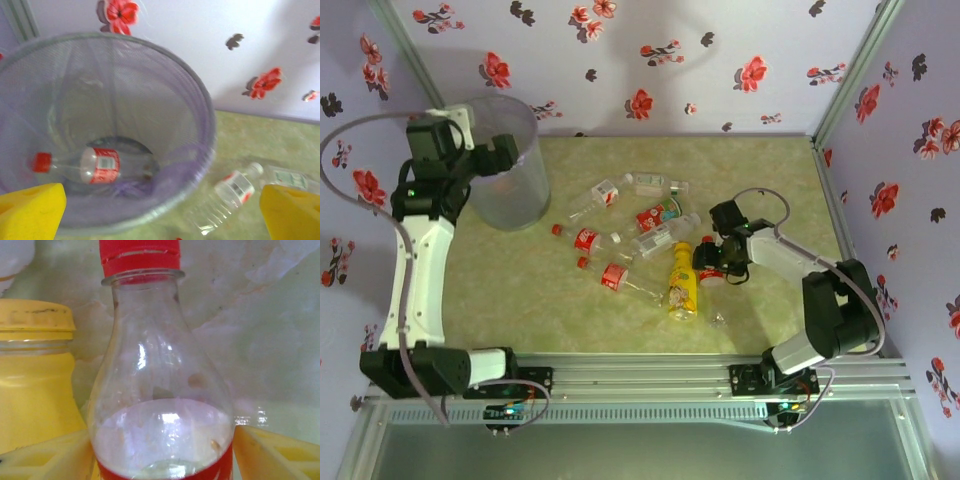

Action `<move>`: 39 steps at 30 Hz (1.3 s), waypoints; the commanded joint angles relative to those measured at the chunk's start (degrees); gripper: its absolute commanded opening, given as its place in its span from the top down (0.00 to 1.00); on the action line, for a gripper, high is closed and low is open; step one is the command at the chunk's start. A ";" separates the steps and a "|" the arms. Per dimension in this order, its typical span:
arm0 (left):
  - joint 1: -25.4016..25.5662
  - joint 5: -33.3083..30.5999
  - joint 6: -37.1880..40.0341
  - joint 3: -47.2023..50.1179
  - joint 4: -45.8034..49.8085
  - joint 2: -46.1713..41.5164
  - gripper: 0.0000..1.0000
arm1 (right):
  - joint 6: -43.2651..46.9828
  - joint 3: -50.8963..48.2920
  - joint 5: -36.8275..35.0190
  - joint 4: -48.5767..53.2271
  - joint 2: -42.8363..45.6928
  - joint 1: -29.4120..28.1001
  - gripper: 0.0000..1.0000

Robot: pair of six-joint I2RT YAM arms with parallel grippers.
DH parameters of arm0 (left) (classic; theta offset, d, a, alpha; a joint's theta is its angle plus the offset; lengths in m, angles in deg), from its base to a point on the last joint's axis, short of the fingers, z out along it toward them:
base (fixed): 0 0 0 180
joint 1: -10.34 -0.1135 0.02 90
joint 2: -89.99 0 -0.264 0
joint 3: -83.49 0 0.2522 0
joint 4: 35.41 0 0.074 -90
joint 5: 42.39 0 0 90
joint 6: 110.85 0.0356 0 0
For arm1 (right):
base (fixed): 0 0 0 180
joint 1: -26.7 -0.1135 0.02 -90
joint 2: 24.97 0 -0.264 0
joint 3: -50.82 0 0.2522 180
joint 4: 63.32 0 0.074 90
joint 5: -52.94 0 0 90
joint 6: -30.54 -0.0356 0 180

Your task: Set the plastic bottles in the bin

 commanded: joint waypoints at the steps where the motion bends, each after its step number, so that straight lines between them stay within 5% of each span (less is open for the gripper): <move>1: 4.34 1.25 -3.59 5.68 -0.64 -3.34 0.00 | -0.85 -0.10 -1.41 -1.71 -2.69 -0.37 0.28; 15: 22.40 4.21 -20.39 27.21 -12.00 -11.63 0.01 | -1.73 0.73 -3.92 -4.63 -6.90 -0.47 0.35; 26: 33.38 9.00 -27.35 31.29 -25.67 -3.58 0.01 | -1.33 4.33 -1.86 0.50 5.82 2.45 0.47; 33: 40.28 20.33 -29.57 27.61 -37.91 6.46 0.07 | -7.22 4.03 14.82 -7.59 15.63 5.18 0.48; 39: 44.37 24.95 -29.86 23.06 -40.61 13.80 0.10 | -15.15 1.30 23.79 -21.38 15.48 4.75 0.49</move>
